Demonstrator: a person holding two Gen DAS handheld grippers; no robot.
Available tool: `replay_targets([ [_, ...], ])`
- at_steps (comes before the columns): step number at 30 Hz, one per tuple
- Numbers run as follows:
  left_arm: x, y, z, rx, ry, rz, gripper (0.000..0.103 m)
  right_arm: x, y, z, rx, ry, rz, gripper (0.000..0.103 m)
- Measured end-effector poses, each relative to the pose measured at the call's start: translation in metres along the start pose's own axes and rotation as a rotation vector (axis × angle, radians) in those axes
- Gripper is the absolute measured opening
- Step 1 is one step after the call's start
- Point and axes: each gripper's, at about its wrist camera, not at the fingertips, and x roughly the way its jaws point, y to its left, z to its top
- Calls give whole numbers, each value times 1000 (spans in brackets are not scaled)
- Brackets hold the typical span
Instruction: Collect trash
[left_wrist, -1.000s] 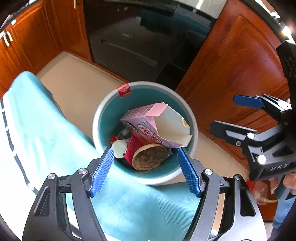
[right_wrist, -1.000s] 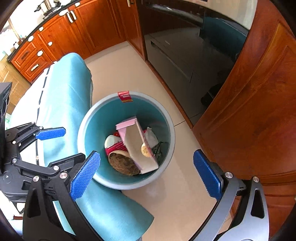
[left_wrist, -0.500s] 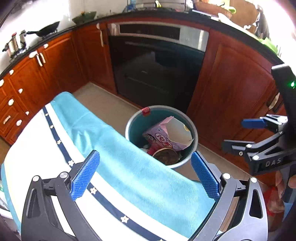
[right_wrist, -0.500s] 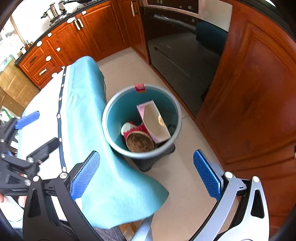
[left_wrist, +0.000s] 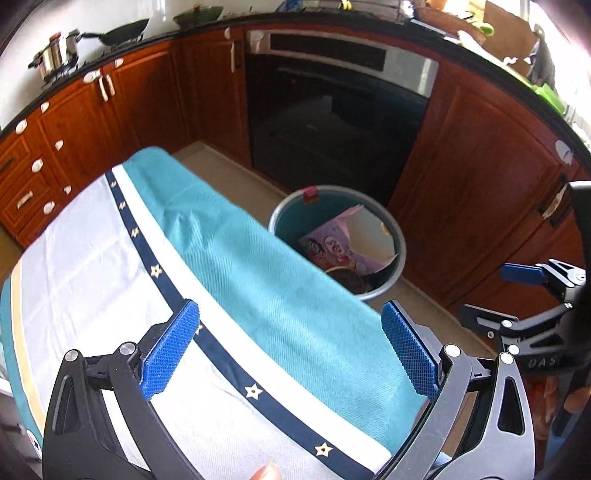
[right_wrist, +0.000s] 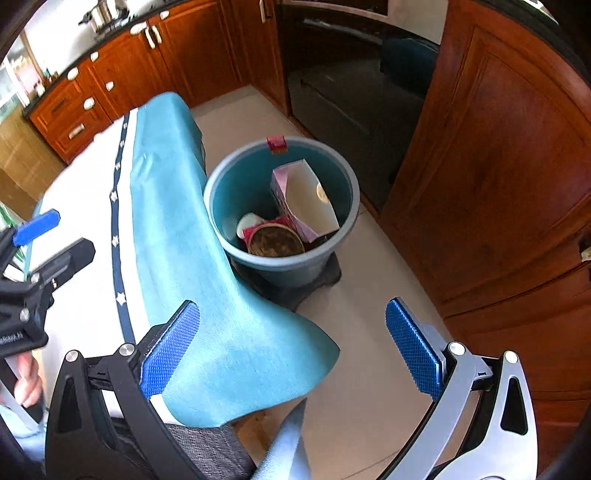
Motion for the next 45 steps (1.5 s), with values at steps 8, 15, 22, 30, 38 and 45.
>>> replay_targets([
  [8, 30, 0, -13, 6, 84, 25, 99, 23, 1, -4, -19, 43, -64, 97],
  [15, 43, -2, -12, 24, 111, 24, 99, 36, 0, 1, -32, 65, -86, 97],
  [22, 51, -4, -12, 36, 129, 27, 99, 41, 6, 2, -67, 53, -81, 97],
  [30, 57, -3, -13, 29, 143, 20, 99, 46, 9, 8, -73, 43, -83, 97],
  [38, 56, -1, -14, 37, 136, 26, 99, 51, 9, 11, -66, 52, -94, 97],
  [45, 53, 1, -12, 27, 130, 27, 99, 53, 11, 12, -71, 54, -91, 97],
])
